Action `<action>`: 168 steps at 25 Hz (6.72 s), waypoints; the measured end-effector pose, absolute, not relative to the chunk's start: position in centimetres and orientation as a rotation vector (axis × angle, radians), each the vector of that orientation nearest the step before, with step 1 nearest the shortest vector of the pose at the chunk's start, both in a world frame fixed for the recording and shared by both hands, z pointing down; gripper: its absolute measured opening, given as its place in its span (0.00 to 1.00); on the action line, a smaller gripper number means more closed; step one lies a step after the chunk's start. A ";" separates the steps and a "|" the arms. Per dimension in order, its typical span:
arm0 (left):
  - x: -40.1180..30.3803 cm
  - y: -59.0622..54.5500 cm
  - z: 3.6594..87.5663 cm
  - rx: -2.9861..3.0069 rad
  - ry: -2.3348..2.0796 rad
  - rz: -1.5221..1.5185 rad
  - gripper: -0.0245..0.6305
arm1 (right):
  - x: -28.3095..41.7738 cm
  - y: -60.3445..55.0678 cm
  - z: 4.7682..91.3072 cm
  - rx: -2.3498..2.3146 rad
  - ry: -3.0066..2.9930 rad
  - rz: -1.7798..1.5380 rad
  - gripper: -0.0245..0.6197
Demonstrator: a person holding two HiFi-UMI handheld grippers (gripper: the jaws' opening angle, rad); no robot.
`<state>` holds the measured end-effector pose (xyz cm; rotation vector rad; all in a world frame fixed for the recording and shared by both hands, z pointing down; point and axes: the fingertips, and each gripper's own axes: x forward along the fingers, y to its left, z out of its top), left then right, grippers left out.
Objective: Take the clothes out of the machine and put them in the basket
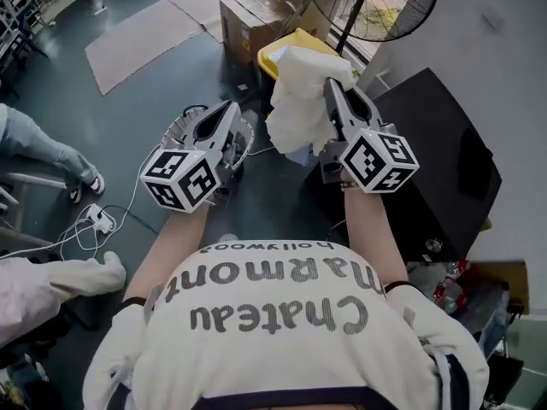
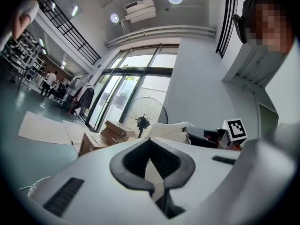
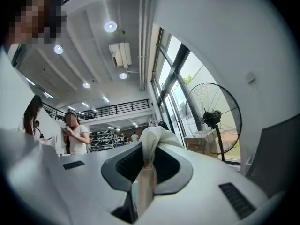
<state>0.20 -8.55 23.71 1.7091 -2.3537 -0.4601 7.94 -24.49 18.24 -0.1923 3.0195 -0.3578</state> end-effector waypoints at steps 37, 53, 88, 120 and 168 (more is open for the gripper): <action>-32.0 10.8 27.1 1.357 -2.600 -0.470 0.05 | -28.0 -5.1 18.2 0.286 3.055 -0.210 0.14; -37.2 8.6 32.1 1.104 -2.624 -0.515 0.05 | -35.6 -10.2 31.2 0.363 3.364 -0.167 0.14; -36.2 0.9 54.6 0.592 -2.443 -0.435 0.05 | -35.6 -14.2 64.1 1.308 3.733 -0.401 0.14; -31.3 4.5 69.2 0.688 -2.212 -0.489 0.05 | -20.1 -5.0 83.7 1.746 3.990 -0.932 0.15; -31.3 0.5 86.9 0.691 -2.074 -0.464 0.05 | -27.0 -6.7 101.3 1.649 4.056 -0.777 0.15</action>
